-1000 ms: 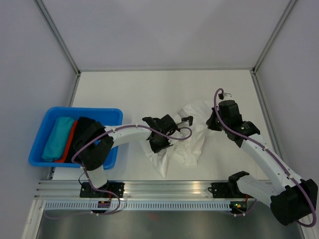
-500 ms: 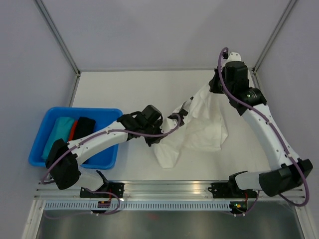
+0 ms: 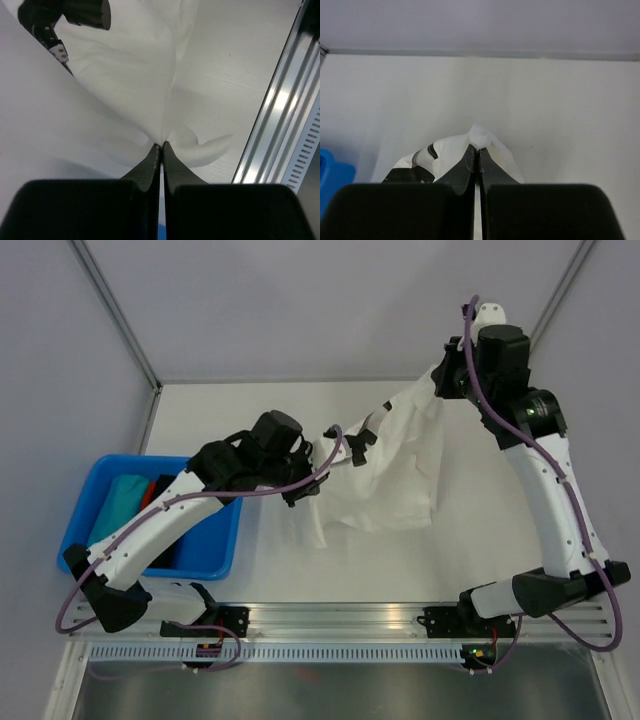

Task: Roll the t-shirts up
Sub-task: Flatten the tshirt

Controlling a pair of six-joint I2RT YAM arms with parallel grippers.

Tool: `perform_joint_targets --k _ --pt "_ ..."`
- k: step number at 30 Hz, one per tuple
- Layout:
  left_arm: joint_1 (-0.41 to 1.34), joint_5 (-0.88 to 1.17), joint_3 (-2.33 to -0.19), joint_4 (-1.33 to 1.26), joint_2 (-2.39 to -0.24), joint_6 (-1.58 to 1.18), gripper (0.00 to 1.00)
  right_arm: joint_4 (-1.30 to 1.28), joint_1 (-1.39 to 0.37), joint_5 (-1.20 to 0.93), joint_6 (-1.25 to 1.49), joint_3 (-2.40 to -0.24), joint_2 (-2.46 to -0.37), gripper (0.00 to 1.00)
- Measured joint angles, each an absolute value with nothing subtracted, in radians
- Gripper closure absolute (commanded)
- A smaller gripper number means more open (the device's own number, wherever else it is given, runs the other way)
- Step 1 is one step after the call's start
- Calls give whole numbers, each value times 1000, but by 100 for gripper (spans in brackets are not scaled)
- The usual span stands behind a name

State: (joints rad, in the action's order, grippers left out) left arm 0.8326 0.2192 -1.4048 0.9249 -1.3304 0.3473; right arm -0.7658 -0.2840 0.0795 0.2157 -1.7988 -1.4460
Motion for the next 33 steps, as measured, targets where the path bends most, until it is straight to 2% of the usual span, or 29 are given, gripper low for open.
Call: perform_joint_targets --k 5,9,17,22,25,28,33 --pt "833 248 -1657 991 -1299 346 98 -804 -284 74 195 -1951 -1343 100" --pt "833 297 -1691 1023 -1247 346 98 -768 -284 27 204 -1997 -1344 100" --pt "833 361 -1742 1094 -1321 344 98 -570 -312 -213 390 -2085 -1795 100" --pt "831 117 -1975 1080 -1333 323 98 -577 -412 -268 477 -2194 -2014 100" --pt "826 -65 -2126 1031 -1322 321 98 -490 -466 -363 570 -2262 -2040 100" --pt "826 -157 -2235 991 -1298 322 98 -354 -485 -461 645 -2316 -2032 100" --pt "826 -173 -2158 934 -1216 321 98 -305 -463 -484 635 -2291 -1954 100"
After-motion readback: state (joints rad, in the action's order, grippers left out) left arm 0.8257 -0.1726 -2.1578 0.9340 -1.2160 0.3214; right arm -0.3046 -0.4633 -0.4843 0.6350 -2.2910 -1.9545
